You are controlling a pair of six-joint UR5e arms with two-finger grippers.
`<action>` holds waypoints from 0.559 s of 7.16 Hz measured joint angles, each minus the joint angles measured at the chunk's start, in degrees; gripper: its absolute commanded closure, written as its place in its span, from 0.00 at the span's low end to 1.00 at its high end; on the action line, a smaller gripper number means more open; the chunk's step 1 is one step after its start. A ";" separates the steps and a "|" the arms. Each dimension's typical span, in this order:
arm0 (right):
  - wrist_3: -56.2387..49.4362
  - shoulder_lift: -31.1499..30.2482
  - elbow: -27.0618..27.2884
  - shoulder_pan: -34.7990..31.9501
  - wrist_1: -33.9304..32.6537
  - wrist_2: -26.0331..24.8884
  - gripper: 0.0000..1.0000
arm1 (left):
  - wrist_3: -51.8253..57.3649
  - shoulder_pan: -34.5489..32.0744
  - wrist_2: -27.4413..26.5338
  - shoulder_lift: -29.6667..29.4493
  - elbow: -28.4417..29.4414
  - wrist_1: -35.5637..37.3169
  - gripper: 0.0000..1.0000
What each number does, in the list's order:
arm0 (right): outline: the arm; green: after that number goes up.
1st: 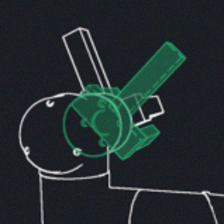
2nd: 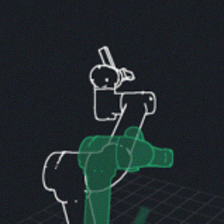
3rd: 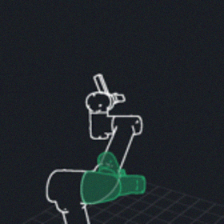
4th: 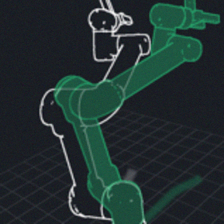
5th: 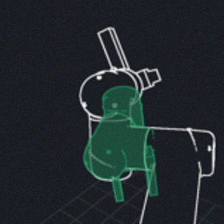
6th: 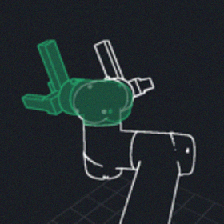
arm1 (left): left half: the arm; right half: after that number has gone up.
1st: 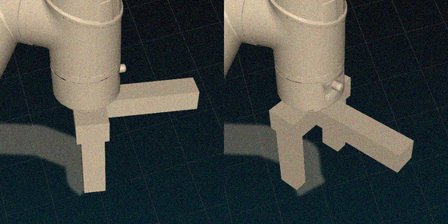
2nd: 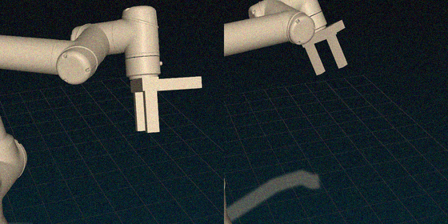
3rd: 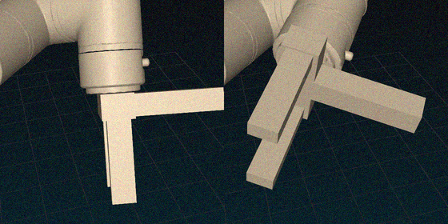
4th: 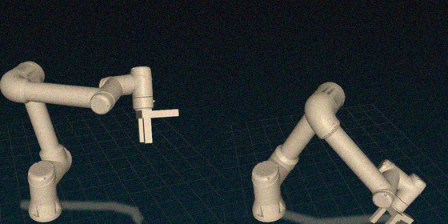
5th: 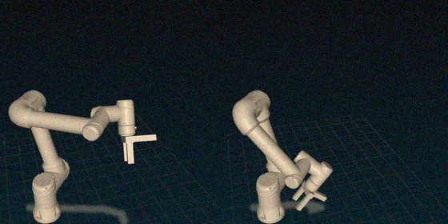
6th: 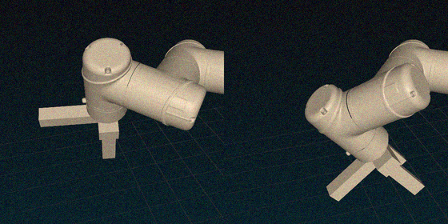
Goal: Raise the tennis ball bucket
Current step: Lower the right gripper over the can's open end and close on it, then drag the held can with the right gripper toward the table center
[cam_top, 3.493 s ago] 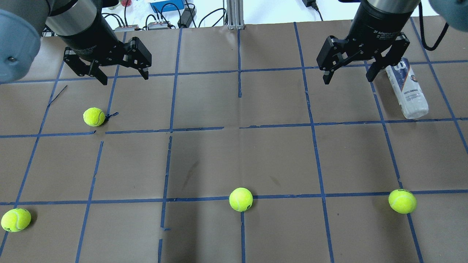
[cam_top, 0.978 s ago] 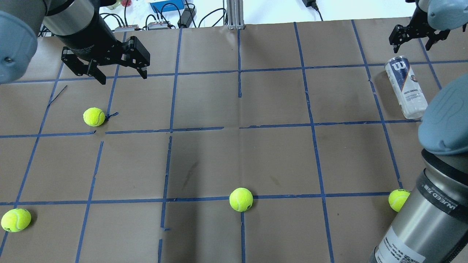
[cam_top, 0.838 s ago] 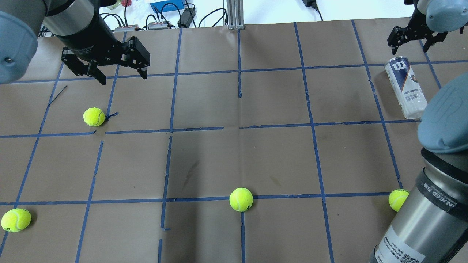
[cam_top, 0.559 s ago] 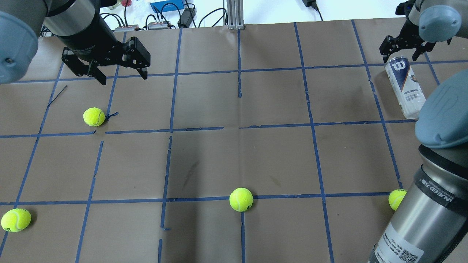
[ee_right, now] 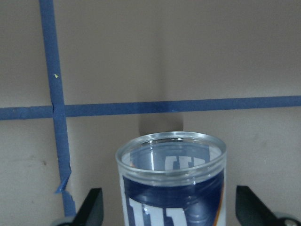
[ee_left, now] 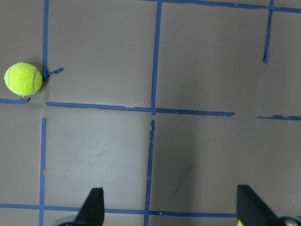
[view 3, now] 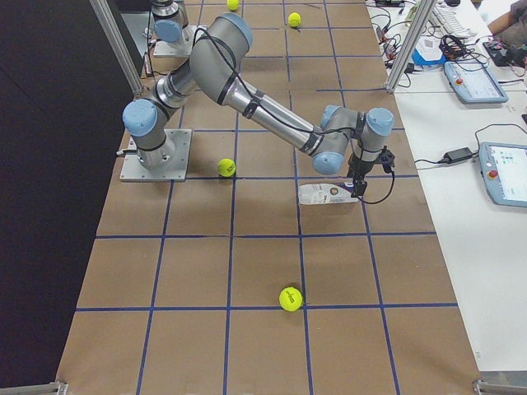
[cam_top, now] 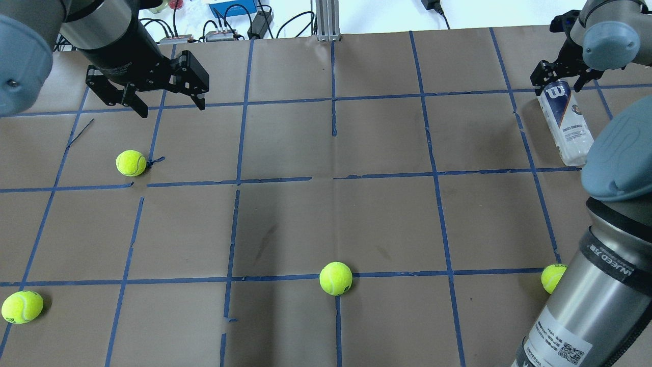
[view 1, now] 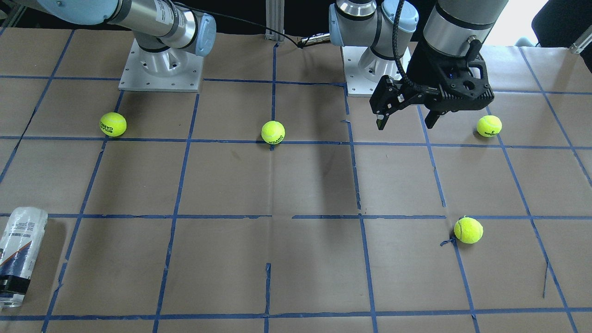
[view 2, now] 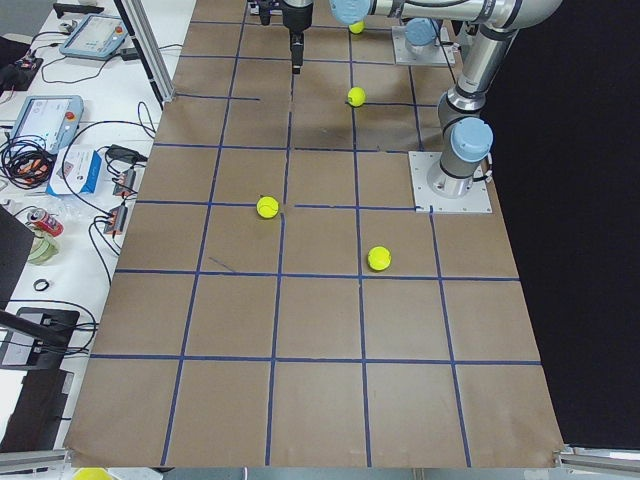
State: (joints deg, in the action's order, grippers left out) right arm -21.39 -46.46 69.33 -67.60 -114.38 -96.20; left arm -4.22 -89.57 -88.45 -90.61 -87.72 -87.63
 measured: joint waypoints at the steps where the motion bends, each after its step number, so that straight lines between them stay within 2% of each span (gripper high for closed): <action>1: -0.25 0.20 0.29 0.27 -0.09 0.19 0.16 | 0.00 0.00 0.02 0.00 0.14 -0.04 0.00; 4: -0.17 -0.03 0.78 0.59 -0.06 2.05 0.45 | 0.00 0.12 0.09 0.00 0.57 -0.33 0.00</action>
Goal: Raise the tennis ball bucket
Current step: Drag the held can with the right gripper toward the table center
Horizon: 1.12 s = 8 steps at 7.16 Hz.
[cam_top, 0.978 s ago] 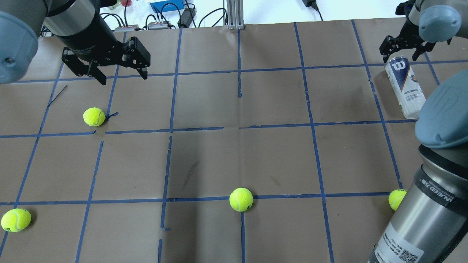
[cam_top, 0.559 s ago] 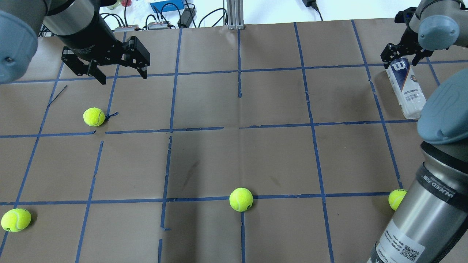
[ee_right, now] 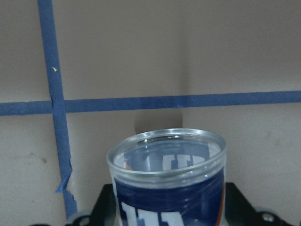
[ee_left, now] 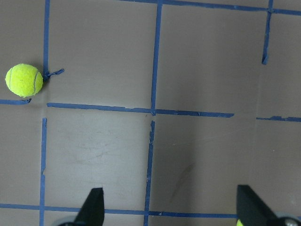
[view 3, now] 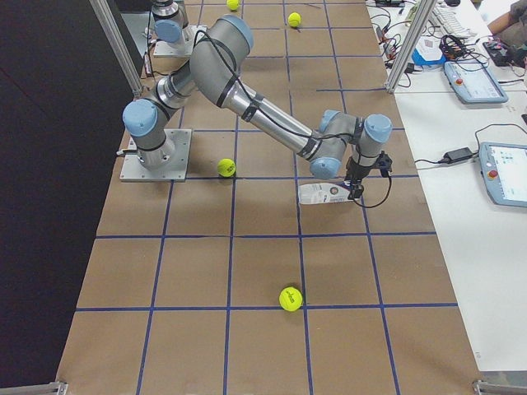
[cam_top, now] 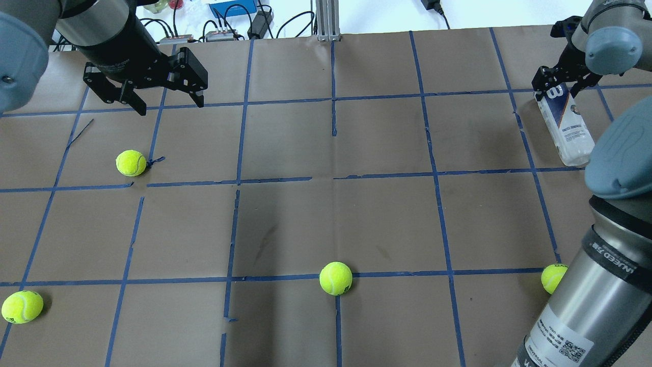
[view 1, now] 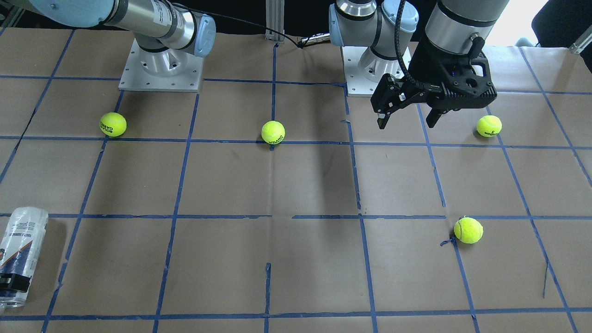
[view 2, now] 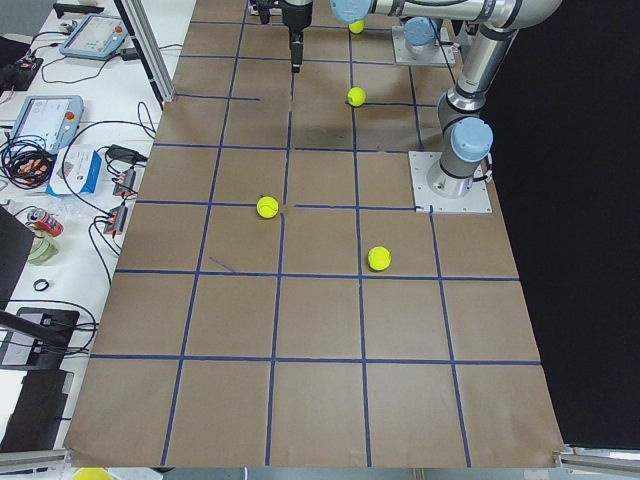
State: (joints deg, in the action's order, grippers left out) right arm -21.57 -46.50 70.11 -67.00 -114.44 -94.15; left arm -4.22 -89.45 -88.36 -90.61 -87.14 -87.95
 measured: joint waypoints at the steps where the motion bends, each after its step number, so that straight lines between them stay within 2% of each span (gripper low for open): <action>1: -0.16 -0.22 0.03 0.02 -0.23 0.42 0.45 | 0.00 0.02 -0.04 0.00 0.00 -0.02 0.00; 3: -2.13 -1.52 1.34 -0.21 -5.10 1.31 0.43 | 0.00 0.00 -0.06 0.05 -0.12 -0.03 0.00; 4: -4.84 -4.04 3.34 -0.77 -6.54 2.92 0.43 | 0.00 0.03 -0.06 0.06 -0.11 -0.03 0.00; 6: -11.78 -8.47 5.68 -3.78 -4.87 8.83 0.39 | 0.00 0.06 -0.08 0.02 -0.06 -0.03 0.00; 8: -15.06 -10.70 6.25 -11.12 -0.49 10.65 0.40 | 0.06 0.06 0.03 0.05 -0.43 0.09 0.00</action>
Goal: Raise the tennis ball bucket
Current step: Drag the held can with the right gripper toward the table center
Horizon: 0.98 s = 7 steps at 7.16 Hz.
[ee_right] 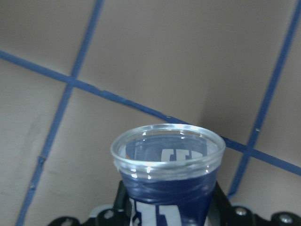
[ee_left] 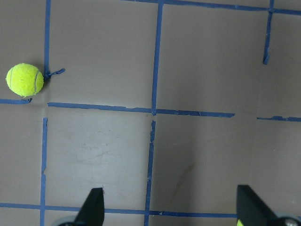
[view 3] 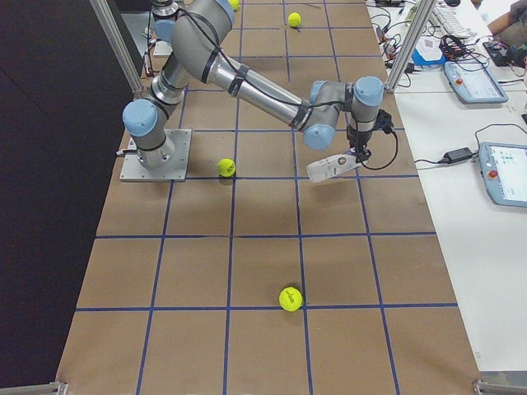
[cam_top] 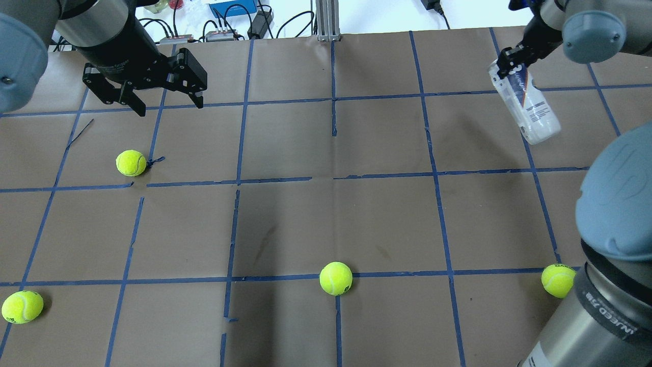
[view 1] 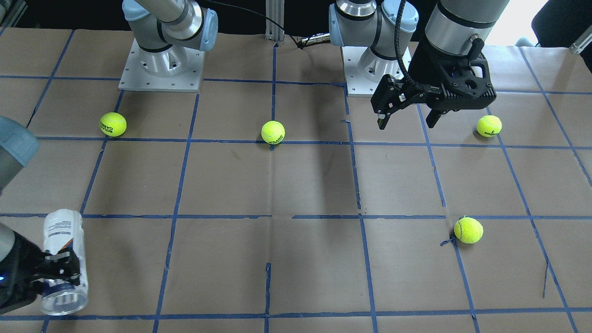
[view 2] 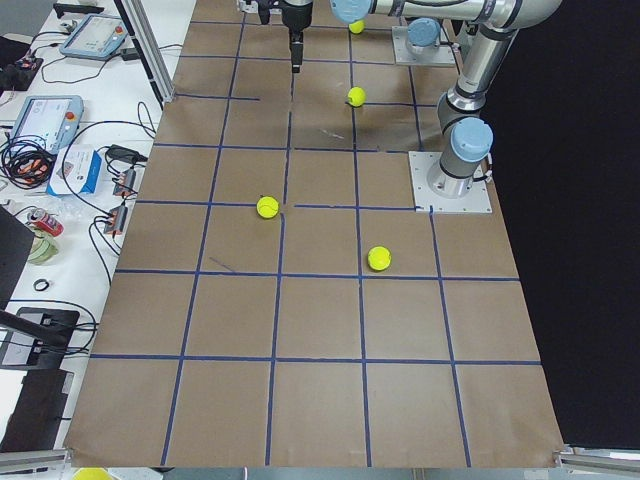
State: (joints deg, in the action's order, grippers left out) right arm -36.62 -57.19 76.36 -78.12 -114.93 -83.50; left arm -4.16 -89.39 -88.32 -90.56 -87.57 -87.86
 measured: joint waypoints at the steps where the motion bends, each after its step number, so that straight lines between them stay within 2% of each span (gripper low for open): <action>1: -4.18 -0.41 0.31 -4.92 1.33 0.24 0.40 | 0.02 0.01 0.10 0.02 -0.17 0.13 0.00; 3: -15.45 -0.47 1.05 -13.19 1.84 0.42 0.41 | -0.03 -0.08 0.06 -0.07 -0.33 0.24 0.00; 7: -29.21 0.60 1.75 -26.52 0.82 0.72 0.41 | 0.02 0.31 -0.17 -0.27 -0.25 0.26 0.00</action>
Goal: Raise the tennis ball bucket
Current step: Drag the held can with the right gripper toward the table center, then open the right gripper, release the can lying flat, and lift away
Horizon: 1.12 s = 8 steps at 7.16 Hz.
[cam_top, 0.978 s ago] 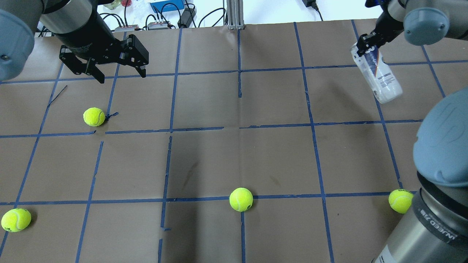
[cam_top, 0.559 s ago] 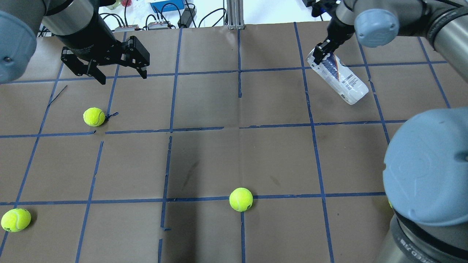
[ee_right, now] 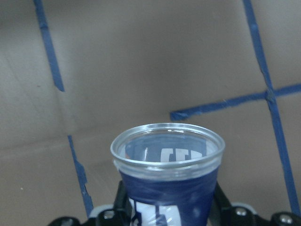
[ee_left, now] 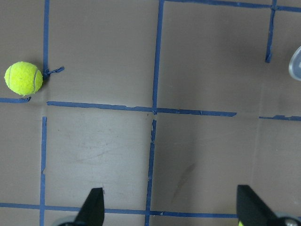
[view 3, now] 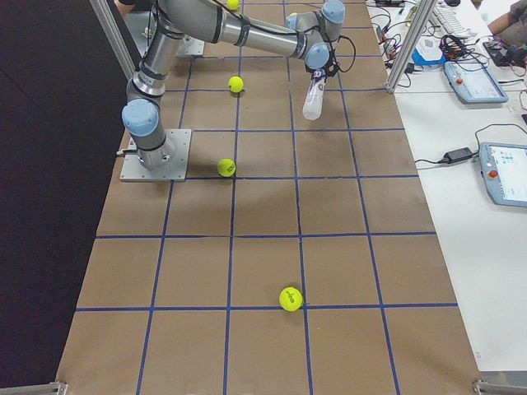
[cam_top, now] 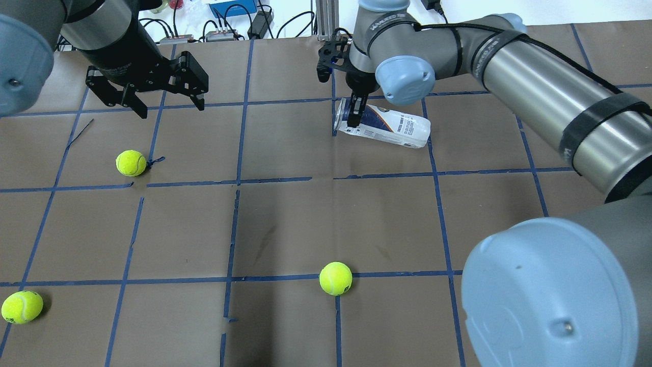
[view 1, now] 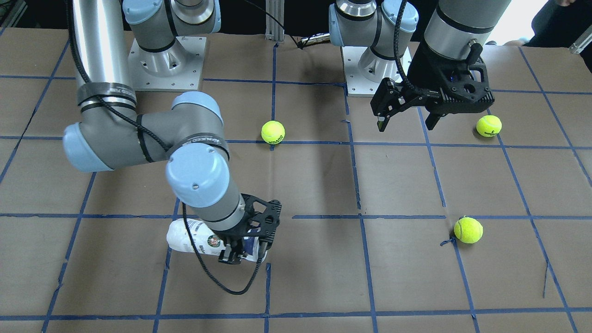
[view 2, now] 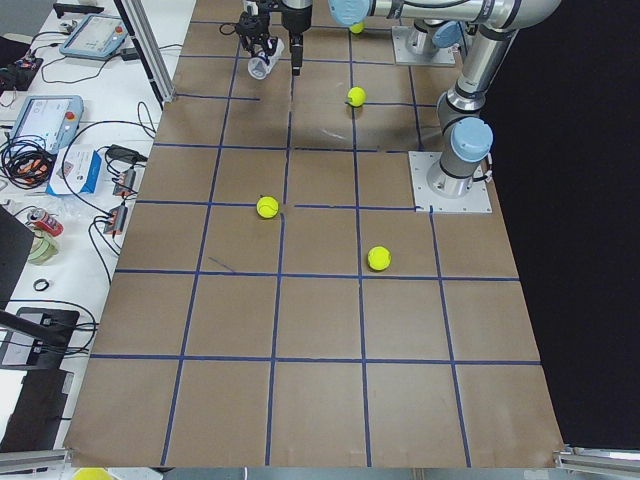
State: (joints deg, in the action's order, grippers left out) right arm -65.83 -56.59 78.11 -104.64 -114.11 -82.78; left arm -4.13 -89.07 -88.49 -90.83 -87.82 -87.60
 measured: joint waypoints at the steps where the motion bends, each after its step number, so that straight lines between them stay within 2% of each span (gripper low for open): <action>1: -2.47 0.22 0.26 -1.76 -0.42 0.04 0.41 | 0.02 0.57 0.05 0.04 0.01 -0.01 0.00; 3: -4.03 0.27 0.58 -4.15 -1.22 1.35 0.39 | 0.08 1.33 0.07 0.11 0.00 -0.02 0.00; 5: -3.40 0.48 0.72 -7.58 -1.69 5.87 0.27 | 0.09 1.42 0.00 0.07 -0.01 -0.02 0.00; 6: -2.84 1.10 0.77 -9.04 -1.74 6.76 0.00 | 0.09 1.47 -0.01 0.05 0.00 0.00 0.00; 8: -1.65 2.21 1.30 -10.93 -1.58 7.02 0.00 | 0.09 1.50 0.04 0.04 0.04 0.05 0.00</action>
State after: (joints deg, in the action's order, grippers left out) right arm -67.48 -54.38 79.41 -115.57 -115.69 -75.76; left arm -4.04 -87.57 -88.45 -90.79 -87.77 -87.55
